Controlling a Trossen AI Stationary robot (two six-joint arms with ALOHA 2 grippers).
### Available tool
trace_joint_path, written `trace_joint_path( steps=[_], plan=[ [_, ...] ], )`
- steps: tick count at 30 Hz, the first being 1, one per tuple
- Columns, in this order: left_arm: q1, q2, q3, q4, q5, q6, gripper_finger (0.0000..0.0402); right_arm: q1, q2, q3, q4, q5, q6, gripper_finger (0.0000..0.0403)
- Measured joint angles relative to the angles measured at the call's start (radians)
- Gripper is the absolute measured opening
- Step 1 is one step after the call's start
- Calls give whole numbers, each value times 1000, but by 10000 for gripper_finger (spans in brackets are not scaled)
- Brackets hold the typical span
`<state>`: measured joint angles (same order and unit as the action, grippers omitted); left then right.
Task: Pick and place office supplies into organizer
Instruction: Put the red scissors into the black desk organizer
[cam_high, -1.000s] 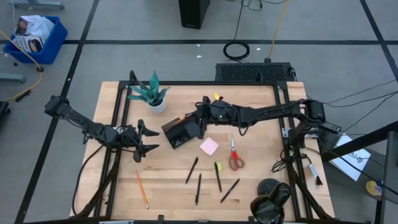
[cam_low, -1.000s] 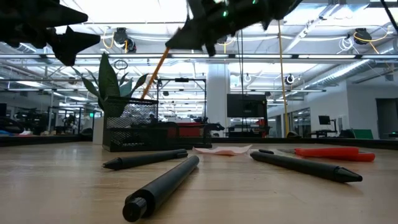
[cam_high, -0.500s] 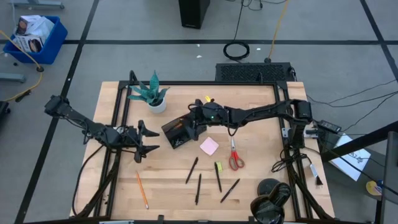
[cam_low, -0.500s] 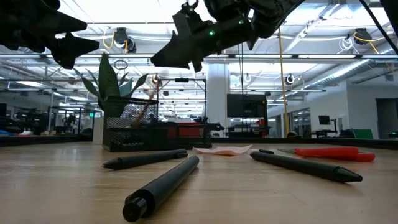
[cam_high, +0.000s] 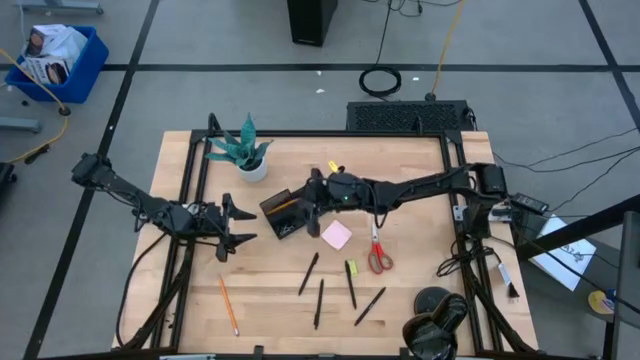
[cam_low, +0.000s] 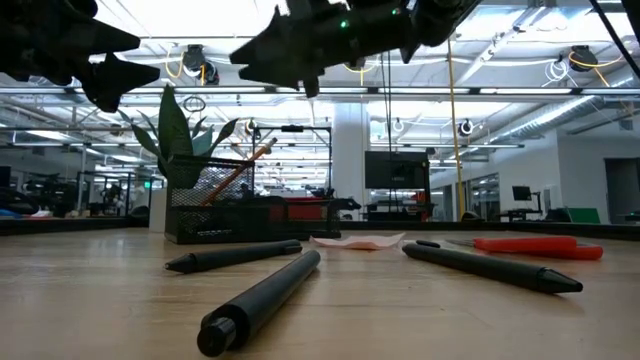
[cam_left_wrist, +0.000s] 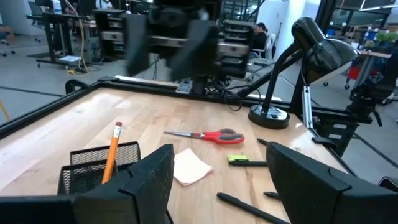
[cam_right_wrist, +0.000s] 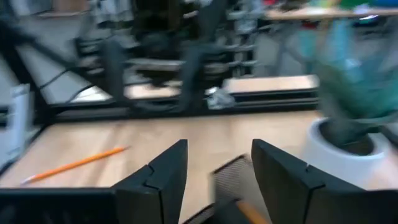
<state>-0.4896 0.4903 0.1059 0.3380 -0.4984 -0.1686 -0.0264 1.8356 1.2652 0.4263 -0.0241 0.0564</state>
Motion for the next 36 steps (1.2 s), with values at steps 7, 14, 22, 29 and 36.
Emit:
trace_joint_path(
  steps=[7,14,22,29,36],
  plan=[
    [0,0,0,-5,0,-3,260,199,-8,-1,1,74,-64,154],
    [0,0,0,10,-1,-25,260,378,-8,-2,-120,582,-170,140],
    [0,0,0,10,-1,-2,260,459,-24,-2,-245,806,28,139],
    [0,1,0,7,0,9,260,467,-126,-2,-493,775,371,125],
    [0,0,0,0,0,22,260,464,-146,-2,-879,444,724,119]
  ],
)
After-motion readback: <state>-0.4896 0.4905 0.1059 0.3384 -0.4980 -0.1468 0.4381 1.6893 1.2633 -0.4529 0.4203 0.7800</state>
